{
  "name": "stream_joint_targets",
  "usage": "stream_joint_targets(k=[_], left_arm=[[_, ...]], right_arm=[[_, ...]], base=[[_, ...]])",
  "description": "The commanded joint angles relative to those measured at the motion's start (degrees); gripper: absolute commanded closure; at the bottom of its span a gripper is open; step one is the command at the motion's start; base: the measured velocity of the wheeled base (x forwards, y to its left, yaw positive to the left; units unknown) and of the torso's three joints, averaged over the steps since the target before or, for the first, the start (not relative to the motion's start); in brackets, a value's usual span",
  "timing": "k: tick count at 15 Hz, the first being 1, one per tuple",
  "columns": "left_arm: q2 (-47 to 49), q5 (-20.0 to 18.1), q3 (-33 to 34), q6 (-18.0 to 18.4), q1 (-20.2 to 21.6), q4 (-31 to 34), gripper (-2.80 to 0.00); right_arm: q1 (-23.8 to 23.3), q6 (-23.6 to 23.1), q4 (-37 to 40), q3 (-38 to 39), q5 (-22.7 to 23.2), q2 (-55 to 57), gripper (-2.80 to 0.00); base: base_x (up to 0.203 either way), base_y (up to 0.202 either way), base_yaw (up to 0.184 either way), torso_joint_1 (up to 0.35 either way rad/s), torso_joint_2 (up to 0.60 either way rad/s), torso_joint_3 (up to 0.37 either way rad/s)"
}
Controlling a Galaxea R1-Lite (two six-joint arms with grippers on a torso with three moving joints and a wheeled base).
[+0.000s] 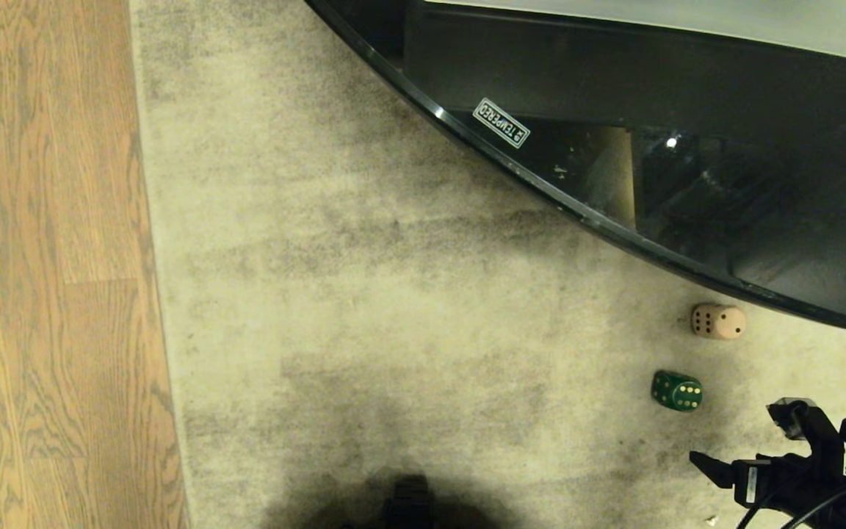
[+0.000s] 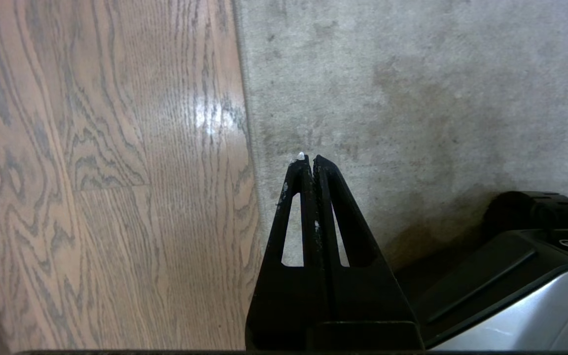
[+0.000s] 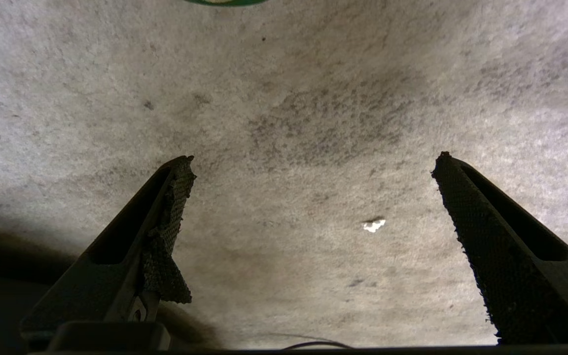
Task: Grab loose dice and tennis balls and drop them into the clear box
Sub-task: Pick up toys out of the box
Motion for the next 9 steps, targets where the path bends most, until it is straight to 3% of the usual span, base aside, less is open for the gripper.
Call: stream_joint_targets(k=[1, 9], left_arm=[[0.02, 0.0, 0.18, -0.04, 0.0, 0.01, 0.0], [0.02, 0.0, 0.18, -0.04, 0.0, 0.02, 0.0]], right_arm=[[0.4, -0.19, -0.38, 1.07, 0.58, -1.55, -2.8], [0.49, -0.1, -0.39, 5.64, 3.45, -6.85, -2.8]], base=[[0.0, 0.0, 0.0, 0.0, 0.0, 0.0], [0.0, 0.0, 0.0, 0.0, 0.0, 0.0]])
